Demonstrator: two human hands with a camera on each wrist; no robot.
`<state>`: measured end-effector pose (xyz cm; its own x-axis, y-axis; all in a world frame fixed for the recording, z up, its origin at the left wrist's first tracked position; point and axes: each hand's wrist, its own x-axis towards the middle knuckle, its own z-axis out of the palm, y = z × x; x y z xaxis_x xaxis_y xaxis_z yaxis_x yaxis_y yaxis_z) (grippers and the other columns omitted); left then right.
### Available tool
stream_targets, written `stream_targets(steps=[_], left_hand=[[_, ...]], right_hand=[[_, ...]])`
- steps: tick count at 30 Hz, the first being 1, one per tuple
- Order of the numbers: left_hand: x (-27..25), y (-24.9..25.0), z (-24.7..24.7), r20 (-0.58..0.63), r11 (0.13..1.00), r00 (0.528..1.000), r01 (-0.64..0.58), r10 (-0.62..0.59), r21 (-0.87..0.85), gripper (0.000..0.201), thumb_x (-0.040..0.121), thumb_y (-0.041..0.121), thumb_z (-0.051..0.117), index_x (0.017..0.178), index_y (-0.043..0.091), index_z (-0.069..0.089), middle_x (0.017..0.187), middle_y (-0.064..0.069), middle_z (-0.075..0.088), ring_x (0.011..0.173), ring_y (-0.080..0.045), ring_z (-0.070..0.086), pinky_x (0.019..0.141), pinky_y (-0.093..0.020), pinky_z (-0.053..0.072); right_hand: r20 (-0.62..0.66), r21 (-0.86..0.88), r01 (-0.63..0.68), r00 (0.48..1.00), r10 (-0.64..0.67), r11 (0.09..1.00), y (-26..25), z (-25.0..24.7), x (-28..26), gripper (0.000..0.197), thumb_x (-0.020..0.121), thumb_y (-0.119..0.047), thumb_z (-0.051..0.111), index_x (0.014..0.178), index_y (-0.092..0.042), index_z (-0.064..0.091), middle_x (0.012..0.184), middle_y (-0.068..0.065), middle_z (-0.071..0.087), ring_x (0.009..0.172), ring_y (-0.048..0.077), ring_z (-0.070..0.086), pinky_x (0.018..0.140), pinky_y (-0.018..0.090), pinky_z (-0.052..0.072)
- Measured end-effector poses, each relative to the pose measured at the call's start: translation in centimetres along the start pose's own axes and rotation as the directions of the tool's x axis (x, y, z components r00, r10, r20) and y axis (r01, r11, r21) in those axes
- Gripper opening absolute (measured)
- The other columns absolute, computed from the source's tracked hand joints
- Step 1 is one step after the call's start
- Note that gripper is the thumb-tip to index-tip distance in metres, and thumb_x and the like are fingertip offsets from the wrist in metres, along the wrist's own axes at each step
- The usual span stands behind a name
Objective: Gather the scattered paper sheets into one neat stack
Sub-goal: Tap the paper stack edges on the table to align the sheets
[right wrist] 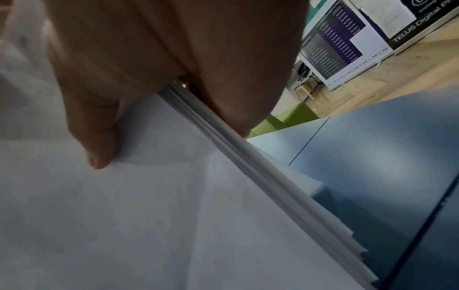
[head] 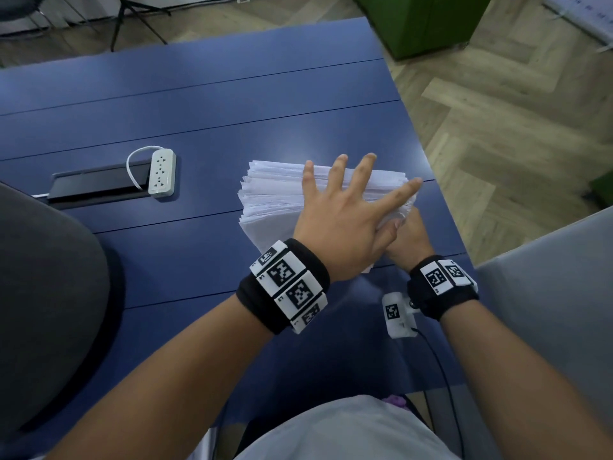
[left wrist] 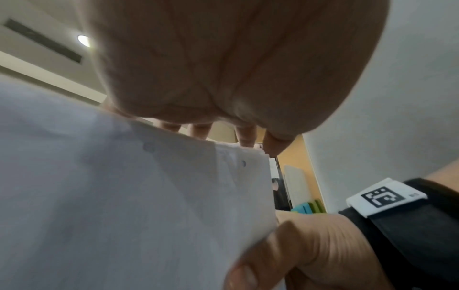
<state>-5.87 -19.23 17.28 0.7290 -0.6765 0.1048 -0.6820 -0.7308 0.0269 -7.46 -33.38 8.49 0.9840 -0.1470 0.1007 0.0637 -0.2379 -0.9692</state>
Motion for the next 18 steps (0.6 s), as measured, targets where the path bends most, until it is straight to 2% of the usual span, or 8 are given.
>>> stream_targets(steps=[5, 9, 11, 13, 14, 15, 16, 18], left_hand=[[0.0, 0.5, -0.2, 0.058, 1.000, 0.998, 0.014, -0.016, 0.028, 0.061, 0.096, 0.064, 0.031, 0.151, 0.058, 0.006, 0.161, -0.009, 0.028, 0.146, -0.046, 0.023, 0.102, -0.083, 0.011], [-0.1, -0.8, -1.2, -0.033, 0.991, 0.995, 0.096, -0.099, -0.093, 0.067, 0.093, 0.069, 0.030, 0.154, 0.054, 0.008, 0.161, -0.007, 0.027, 0.150, -0.038, 0.019, 0.107, -0.079, 0.012], [-0.5, -3.7, -1.6, -0.184, 0.939, 0.944, 0.222, -0.274, -0.261, 0.070, 0.091, 0.070, 0.033, 0.155, 0.049, 0.015, 0.159, -0.004, 0.031, 0.151, -0.033, 0.020, 0.113, -0.074, 0.011], [-1.7, -7.5, -1.1, -0.302, 0.848, 0.841, 0.294, -0.449, -0.441, 0.070, 0.092, 0.068, 0.037, 0.155, 0.041, 0.024, 0.157, 0.000, 0.036, 0.150, -0.027, 0.026, 0.118, -0.068, 0.012], [-2.6, -9.7, -0.3, -0.319, 0.756, 0.778, 0.285, -0.542, -0.590, 0.070, 0.092, 0.065, 0.039, 0.155, 0.036, 0.027, 0.155, 0.005, 0.037, 0.148, -0.022, 0.030, 0.120, -0.064, 0.017], [-3.4, -11.8, 0.8, -0.261, 0.586, 0.711, 0.255, -0.652, -0.770, 0.072, 0.091, 0.061, 0.042, 0.155, 0.031, 0.030, 0.155, 0.009, 0.037, 0.147, -0.016, 0.034, 0.121, -0.058, 0.021], [-4.0, -13.1, 1.9, -0.117, 0.331, 0.663, 0.207, -0.740, -0.921, 0.076, 0.088, 0.061, 0.041, 0.155, 0.028, 0.032, 0.155, 0.009, 0.039, 0.145, -0.012, 0.037, 0.122, -0.052, 0.023], [-4.6, -14.0, 3.8, 0.194, -0.154, 0.682, 0.120, -0.705, -0.981, 0.085, 0.080, 0.068, 0.041, 0.153, 0.025, 0.037, 0.153, 0.000, 0.046, 0.141, -0.016, 0.045, 0.123, -0.046, 0.025]], right_hand=[[0.005, 0.038, 0.003, 1.000, -0.003, 0.999, -0.2, 0.2, -0.4, 0.044, 0.090, 0.009, 0.063, 0.110, -0.030, 0.056, 0.098, -0.020, 0.062, 0.090, -0.024, 0.059, 0.077, -0.002, 0.043], [0.002, 0.144, -0.060, 0.998, 0.060, 0.988, 0.5, -0.5, -0.9, 0.044, 0.074, -0.008, 0.083, 0.102, -0.039, 0.071, 0.096, -0.013, 0.076, 0.092, -0.001, 0.069, 0.081, 0.019, 0.055], [-0.003, 0.169, -0.095, 0.995, 0.097, 0.981, 1.2, -0.7, -1.2, 0.055, 0.067, 0.002, 0.090, 0.101, -0.038, 0.073, 0.098, -0.013, 0.077, 0.095, 0.007, 0.072, 0.087, 0.030, 0.059], [-0.002, 0.146, -0.109, 0.994, 0.110, 0.983, 1.6, -0.6, -1.2, 0.052, 0.067, 0.006, 0.089, 0.100, -0.030, 0.072, 0.098, -0.012, 0.078, 0.095, 0.009, 0.073, 0.087, 0.030, 0.059], [-0.009, 0.138, -0.104, 0.994, 0.106, 0.985, 1.8, -0.6, -1.2, 0.051, 0.067, 0.007, 0.089, 0.099, -0.028, 0.071, 0.097, -0.013, 0.078, 0.094, 0.008, 0.073, 0.086, 0.028, 0.058], [-0.021, 0.134, -0.106, 0.994, 0.110, 0.985, 2.0, -0.5, -1.1, 0.050, 0.067, 0.008, 0.088, 0.097, -0.028, 0.070, 0.095, -0.015, 0.078, 0.092, 0.005, 0.073, 0.084, 0.024, 0.057], [-0.031, 0.132, -0.116, 0.992, 0.121, 0.984, 2.0, -0.4, -1.1, 0.051, 0.067, 0.010, 0.087, 0.095, -0.029, 0.069, 0.092, -0.018, 0.077, 0.089, 0.000, 0.072, 0.082, 0.020, 0.056], [-0.036, 0.140, -0.136, 0.989, 0.143, 0.981, 2.2, 0.0, -1.1, 0.053, 0.067, 0.012, 0.086, 0.095, -0.029, 0.067, 0.087, -0.022, 0.075, 0.085, -0.007, 0.069, 0.079, 0.012, 0.053]])
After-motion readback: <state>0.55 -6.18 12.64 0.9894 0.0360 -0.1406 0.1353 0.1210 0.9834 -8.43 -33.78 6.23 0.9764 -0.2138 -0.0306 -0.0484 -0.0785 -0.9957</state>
